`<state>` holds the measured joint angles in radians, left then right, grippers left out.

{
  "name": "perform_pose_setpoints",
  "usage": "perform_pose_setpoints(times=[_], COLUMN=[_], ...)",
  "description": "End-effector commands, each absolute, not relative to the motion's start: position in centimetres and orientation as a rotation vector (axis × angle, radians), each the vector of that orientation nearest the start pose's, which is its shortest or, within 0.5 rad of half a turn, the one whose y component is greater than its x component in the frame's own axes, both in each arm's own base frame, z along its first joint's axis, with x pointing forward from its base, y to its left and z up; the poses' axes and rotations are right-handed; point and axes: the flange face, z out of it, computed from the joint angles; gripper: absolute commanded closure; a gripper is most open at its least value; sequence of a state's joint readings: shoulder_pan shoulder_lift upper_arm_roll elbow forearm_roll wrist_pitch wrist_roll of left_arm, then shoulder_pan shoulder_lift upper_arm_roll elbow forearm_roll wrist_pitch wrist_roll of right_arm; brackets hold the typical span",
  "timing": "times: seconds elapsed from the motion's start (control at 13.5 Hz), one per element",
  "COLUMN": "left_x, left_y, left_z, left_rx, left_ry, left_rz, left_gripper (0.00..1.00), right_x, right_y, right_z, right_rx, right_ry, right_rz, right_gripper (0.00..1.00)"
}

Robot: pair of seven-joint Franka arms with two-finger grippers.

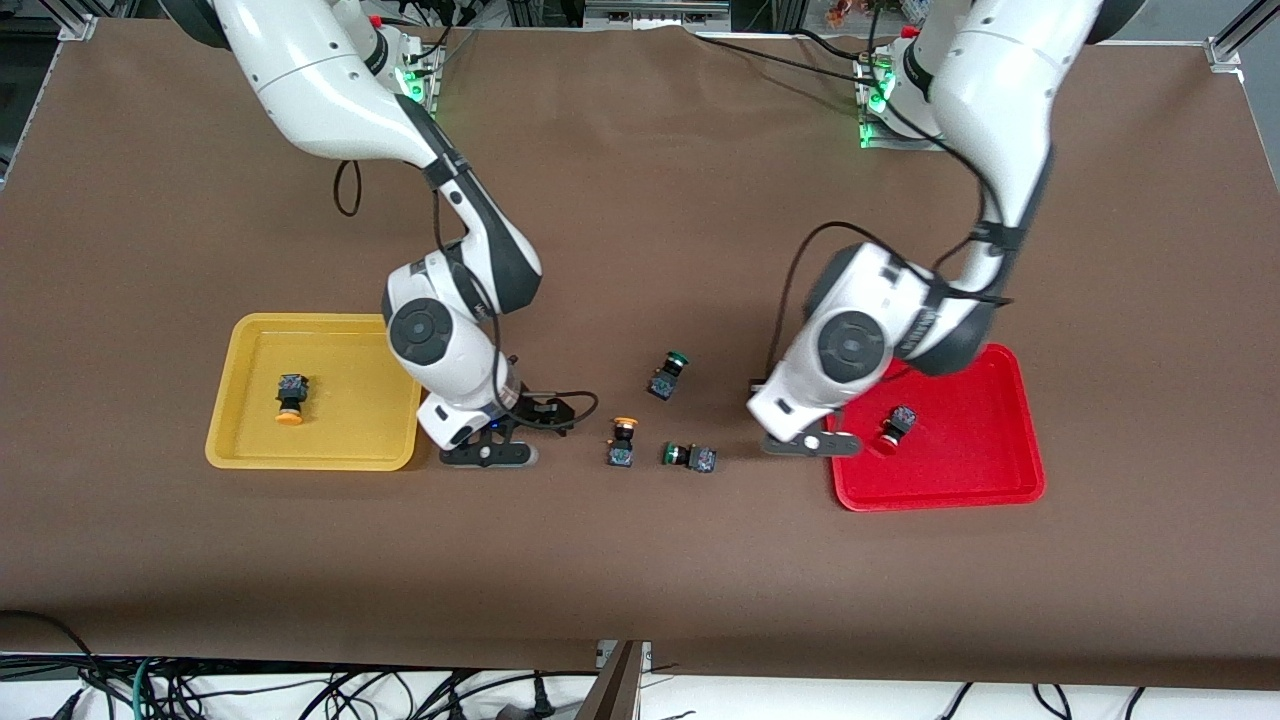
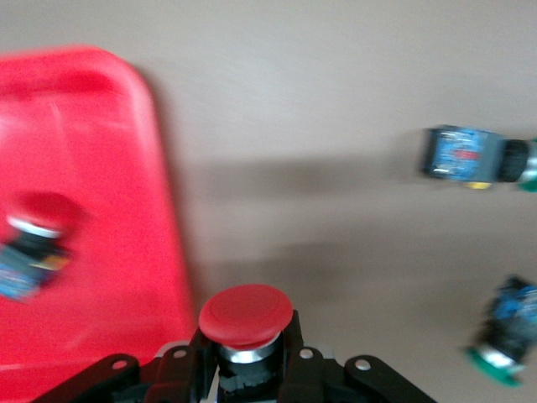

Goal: Place red and yellow buttons in trays
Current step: 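Grasp another yellow button while the left gripper carries its button to the red tray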

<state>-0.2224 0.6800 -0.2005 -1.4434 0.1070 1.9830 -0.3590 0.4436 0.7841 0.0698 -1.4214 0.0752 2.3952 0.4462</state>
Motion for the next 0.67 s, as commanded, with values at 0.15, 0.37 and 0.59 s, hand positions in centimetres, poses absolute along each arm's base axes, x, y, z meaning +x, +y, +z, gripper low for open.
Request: perform_pose_setpoints(times=[0.15, 0.37, 0.59], left_x=[68.0, 68.1, 68.7], left_y=[-14.4, -8.2, -4.2], left_z=[28.0, 25.5, 23.1], left_rx=[-3.054, -2.940, -2.950], left_ry=[0.486, 0.557, 0.575], left_rz=[0.269, 0.349, 0.355], left_gripper=[0.74, 0.74, 0.74], right_x=[66.0, 66.9, 67.3], right_y=[42.1, 44.2, 44.4], right_z=[24.4, 22.7, 21.0], right_rx=[-2.908, -2.886, -2.892], right_ry=[0.111, 0.132, 0.101], right_rz=[-0.241, -0.283, -0.360], right_gripper=[0.00, 0.00, 0.00])
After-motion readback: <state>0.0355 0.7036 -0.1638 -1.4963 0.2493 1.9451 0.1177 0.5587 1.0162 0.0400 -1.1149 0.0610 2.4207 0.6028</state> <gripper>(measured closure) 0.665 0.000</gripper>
